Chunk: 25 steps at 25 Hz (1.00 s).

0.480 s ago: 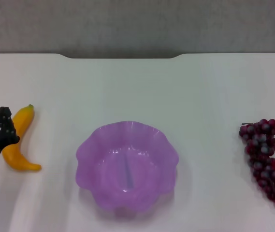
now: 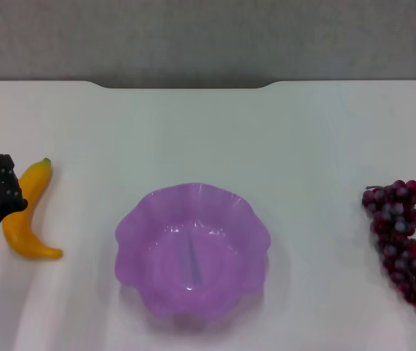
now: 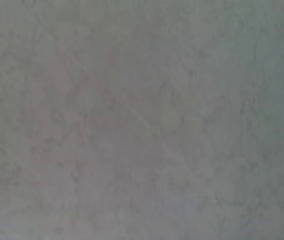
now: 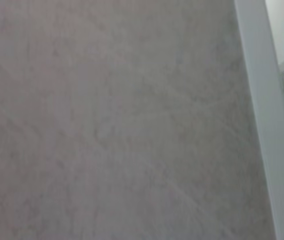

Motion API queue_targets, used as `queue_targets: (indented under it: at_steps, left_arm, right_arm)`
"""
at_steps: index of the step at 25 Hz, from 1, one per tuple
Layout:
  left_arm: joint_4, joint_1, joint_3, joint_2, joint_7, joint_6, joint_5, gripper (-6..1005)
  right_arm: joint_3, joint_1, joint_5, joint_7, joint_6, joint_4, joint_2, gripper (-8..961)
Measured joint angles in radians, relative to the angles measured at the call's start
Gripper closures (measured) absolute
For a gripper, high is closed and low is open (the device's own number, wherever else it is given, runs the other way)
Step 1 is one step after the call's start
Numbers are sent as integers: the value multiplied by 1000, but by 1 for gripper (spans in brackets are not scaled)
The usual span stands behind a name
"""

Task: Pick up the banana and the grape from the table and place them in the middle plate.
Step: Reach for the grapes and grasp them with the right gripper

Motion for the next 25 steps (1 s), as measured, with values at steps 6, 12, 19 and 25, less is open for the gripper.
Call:
queue_targets:
  at_steps: [6,12,19,25]
  left_arm:
    - [2,-4,2,1,29,-11,2,931]
    - [-19,-18,0,0,69,-75,0,878]
    - [-33,-26,-3,1,64,-126,-1,600]
    - [-33,-25,5,2,42,-150,0,348]
  right_arm:
    - [5,-2,-2,1,3,-7,1,944]
    - [7,13,6,62,12,-10,1,837]
    - [-5,12,-4,97,29,-8,-1,688]
    - [-22,11,-101,152,109,-9,-5,444]
